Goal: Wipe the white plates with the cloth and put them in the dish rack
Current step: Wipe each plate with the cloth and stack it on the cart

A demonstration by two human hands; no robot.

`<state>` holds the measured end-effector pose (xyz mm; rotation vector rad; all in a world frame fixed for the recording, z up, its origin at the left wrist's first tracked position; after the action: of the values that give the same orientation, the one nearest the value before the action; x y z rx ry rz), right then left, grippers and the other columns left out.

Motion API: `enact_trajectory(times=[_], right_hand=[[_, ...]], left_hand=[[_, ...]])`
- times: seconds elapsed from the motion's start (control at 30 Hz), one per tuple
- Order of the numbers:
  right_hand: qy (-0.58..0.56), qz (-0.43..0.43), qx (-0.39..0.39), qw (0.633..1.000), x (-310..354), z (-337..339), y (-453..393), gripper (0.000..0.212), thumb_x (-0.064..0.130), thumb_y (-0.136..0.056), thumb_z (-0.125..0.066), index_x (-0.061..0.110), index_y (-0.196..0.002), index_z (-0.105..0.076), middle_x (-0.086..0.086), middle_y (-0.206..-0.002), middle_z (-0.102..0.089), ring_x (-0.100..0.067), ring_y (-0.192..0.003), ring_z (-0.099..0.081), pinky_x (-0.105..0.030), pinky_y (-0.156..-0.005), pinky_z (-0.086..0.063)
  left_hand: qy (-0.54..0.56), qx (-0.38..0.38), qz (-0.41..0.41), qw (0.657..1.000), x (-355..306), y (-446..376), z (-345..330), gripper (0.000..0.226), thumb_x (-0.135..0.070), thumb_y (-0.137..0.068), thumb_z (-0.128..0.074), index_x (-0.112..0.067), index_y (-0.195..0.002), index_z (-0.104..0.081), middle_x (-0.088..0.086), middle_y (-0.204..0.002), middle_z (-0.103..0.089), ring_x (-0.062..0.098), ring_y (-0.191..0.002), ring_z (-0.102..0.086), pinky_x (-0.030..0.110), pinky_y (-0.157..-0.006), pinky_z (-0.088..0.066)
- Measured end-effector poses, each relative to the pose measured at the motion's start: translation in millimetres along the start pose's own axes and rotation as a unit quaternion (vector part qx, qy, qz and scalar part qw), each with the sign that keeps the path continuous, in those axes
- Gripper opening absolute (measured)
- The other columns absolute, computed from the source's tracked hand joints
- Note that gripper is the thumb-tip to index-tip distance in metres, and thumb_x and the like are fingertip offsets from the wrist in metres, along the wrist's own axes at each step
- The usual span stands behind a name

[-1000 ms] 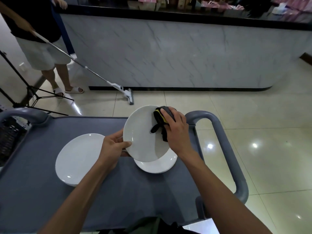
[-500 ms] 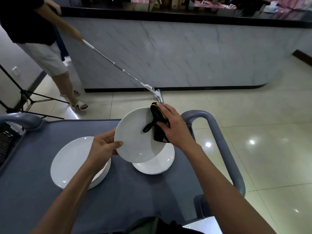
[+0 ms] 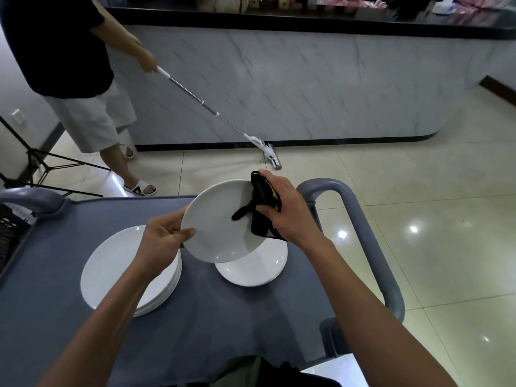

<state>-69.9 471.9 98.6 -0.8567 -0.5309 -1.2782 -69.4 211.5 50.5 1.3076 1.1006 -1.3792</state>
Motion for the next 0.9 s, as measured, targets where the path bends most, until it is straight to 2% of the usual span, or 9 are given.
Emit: enact_trajectory(times=[0.13,0.3,0.43,0.57,0.63,0.8,0.9], right_hand=[[-0.041,-0.034,0.010,0.999,-3,-1,-1,0.076,0.016,-0.083,-0.074,0.045,-0.144,-0.039,0.019,-0.135,-0.051,0.002,-0.125,-0.047,-0.031,-0.109,-0.042],[-0.075,-0.009,-0.007,0.997,7,1,0,0.061,0.015,-0.081,-0.074,0.036,-0.134,-0.054,0.017,-0.130,-0.060,-0.006,-0.124,-0.054,-0.037,-0.105,-0.047],[-0.063,0.004,-0.015,0.998,12,0,4,0.054,0.013,-0.081,-0.073,0.030,-0.131,-0.059,0.012,-0.124,-0.063,-0.009,-0.118,-0.058,-0.038,-0.100,-0.049],[-0.036,0.030,-0.041,0.998,21,3,11,0.051,0.016,-0.082,-0.074,0.033,-0.128,-0.059,0.012,-0.115,-0.064,-0.004,-0.108,-0.058,-0.032,-0.094,-0.049],[-0.016,0.053,-0.060,0.997,28,5,15,0.046,0.016,-0.084,-0.072,0.031,-0.126,-0.061,0.010,-0.111,-0.064,-0.005,-0.102,-0.059,-0.032,-0.089,-0.050],[0.027,0.121,-0.095,0.988,42,7,25,0.038,0.018,-0.087,-0.063,0.021,-0.125,-0.063,0.004,-0.110,-0.065,-0.013,-0.099,-0.061,-0.033,-0.085,-0.051],[0.035,0.137,-0.108,0.984,43,8,30,0.038,0.016,-0.086,-0.063,0.020,-0.124,-0.064,0.002,-0.107,-0.064,-0.017,-0.095,-0.061,-0.034,-0.081,-0.051]], left_hand=[[-0.024,0.002,-0.011,1.000,-6,-3,4,0.054,0.016,-0.088,-0.060,-0.021,-0.126,-0.067,-0.003,-0.109,-0.077,0.016,-0.099,-0.073,0.030,-0.077,-0.061],[-0.078,0.008,-0.031,0.996,-18,-7,11,0.064,0.011,-0.089,-0.064,-0.047,-0.114,-0.071,-0.011,-0.109,-0.076,0.014,-0.101,-0.071,0.032,-0.081,-0.059],[-0.094,-0.002,-0.033,0.995,-18,-8,17,0.063,0.006,-0.090,-0.065,-0.055,-0.109,-0.071,-0.012,-0.108,-0.076,0.013,-0.098,-0.070,0.037,-0.081,-0.058],[-0.099,-0.030,-0.024,0.994,-9,-6,18,0.054,0.002,-0.091,-0.066,-0.050,-0.109,-0.071,-0.014,-0.103,-0.076,0.016,-0.098,-0.069,0.040,-0.082,-0.058],[-0.092,-0.051,0.001,0.994,1,-5,18,0.051,-0.001,-0.092,-0.066,-0.050,-0.101,-0.073,-0.013,-0.099,-0.076,0.020,-0.097,-0.069,0.041,-0.083,-0.057],[-0.040,-0.087,0.029,0.995,15,-2,11,0.050,0.002,-0.091,-0.065,-0.047,-0.089,-0.078,-0.009,-0.093,-0.078,0.006,-0.084,-0.070,0.029,-0.074,-0.054],[-0.043,-0.096,0.044,0.993,22,-1,5,0.044,-0.002,-0.094,-0.064,-0.045,-0.093,-0.075,-0.014,-0.090,-0.077,0.015,-0.088,-0.070,0.040,-0.076,-0.058]])
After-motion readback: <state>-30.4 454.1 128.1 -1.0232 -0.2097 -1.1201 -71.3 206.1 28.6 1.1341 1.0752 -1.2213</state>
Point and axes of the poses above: each hand's wrist, its own y-axis away from the middle knuckle, its own z-axis out of the back of the hand, x = y × z, the point moved 9 cm from there along -y, towards the middle knuckle
